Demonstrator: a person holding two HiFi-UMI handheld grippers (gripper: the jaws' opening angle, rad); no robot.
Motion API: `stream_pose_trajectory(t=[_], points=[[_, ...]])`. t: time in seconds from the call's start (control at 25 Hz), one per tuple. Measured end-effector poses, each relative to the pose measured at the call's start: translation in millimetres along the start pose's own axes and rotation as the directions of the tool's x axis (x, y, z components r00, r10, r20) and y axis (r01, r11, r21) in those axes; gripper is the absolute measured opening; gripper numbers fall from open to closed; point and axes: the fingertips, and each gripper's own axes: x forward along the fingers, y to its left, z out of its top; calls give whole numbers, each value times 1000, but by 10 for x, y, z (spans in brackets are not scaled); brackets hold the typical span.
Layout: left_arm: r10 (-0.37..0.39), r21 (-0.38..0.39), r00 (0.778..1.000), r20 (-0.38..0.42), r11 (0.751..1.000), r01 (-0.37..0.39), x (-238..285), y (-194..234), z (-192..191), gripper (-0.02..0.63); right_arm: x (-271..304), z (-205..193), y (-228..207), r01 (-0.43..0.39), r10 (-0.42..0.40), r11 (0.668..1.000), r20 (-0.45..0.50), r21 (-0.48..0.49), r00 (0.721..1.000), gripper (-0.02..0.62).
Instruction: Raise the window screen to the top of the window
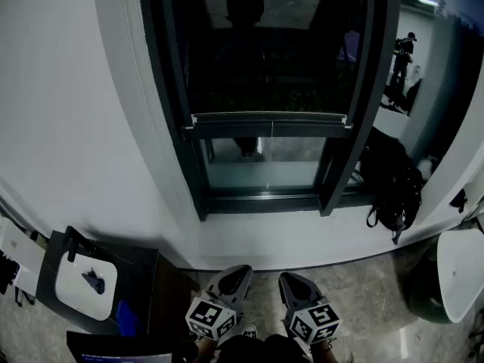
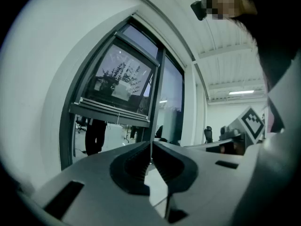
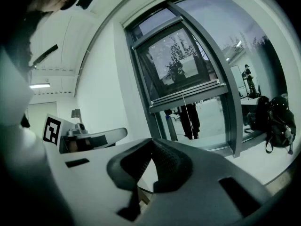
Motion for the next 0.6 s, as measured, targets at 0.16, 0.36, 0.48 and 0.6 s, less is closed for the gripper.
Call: stream_pose_trajectory(t=[0.16, 0.36, 0.48, 0.6], points=[[6, 12, 1000, -9, 1000, -5, 278, 221, 13, 0, 222, 63, -264, 1, -1, 1000, 16, 10, 1000, 6], [23, 15, 999, -31, 1000, -23, 632, 479, 11, 0, 530, 221, -650, 14, -15, 1000, 26, 25, 1000, 7], [42, 25, 999, -30, 999, -41, 904, 681, 61, 0, 776, 398, -854, -8, 7, 999, 37, 31, 999, 6], [74, 31, 997, -17, 997, -73, 1225, 893, 147, 0, 1043, 569, -1135, -31, 30, 999, 34, 20, 999, 7]])
